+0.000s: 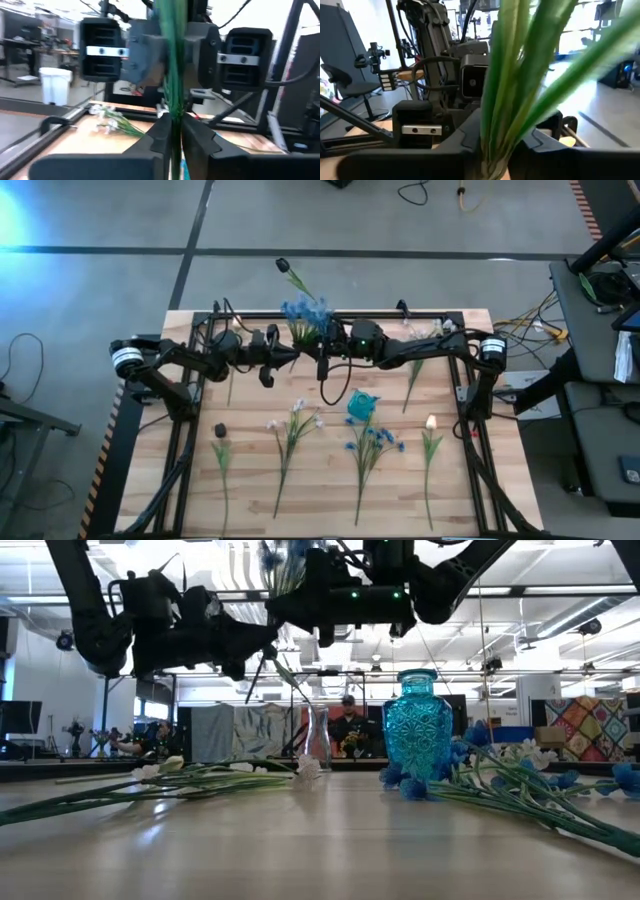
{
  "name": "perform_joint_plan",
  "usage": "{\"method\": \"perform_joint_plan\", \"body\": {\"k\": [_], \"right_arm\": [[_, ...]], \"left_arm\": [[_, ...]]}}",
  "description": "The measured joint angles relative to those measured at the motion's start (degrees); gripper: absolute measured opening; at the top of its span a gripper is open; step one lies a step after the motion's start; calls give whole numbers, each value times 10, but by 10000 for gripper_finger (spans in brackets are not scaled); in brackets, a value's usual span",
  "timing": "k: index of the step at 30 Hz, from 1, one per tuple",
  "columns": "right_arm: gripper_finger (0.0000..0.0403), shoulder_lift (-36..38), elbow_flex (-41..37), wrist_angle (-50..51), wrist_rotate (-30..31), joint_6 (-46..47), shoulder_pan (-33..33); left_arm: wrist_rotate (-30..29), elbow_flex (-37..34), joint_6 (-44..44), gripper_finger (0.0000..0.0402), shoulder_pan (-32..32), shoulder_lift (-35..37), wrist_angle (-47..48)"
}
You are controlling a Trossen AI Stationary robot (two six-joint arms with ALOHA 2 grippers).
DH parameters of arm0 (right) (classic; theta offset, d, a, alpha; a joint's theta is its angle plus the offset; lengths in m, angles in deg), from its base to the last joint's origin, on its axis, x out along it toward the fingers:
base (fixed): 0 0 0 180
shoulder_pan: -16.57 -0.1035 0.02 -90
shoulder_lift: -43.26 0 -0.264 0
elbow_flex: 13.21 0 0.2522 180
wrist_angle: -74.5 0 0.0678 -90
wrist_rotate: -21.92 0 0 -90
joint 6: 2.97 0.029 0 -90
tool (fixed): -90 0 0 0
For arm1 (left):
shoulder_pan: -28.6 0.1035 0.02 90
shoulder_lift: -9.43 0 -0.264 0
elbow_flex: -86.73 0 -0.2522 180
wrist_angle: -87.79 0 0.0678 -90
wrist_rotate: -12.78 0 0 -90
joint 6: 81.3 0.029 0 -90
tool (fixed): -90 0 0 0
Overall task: Sort flowers into vase by color
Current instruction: Put the top blue flowers into the transparent vase
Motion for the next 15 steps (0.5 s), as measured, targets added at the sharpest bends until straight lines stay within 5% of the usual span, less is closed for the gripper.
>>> {"method": "perform_joint_plan", "body": {"k": [3, 15], "right_arm": [[17, 11, 3, 10, 1, -14, 4], [14, 63, 6, 71, 27, -33, 93]], "left_arm": [[-20, -11, 12, 54, 7, 2, 0], [-35, -60, 59, 145, 29, 6, 0]]}}
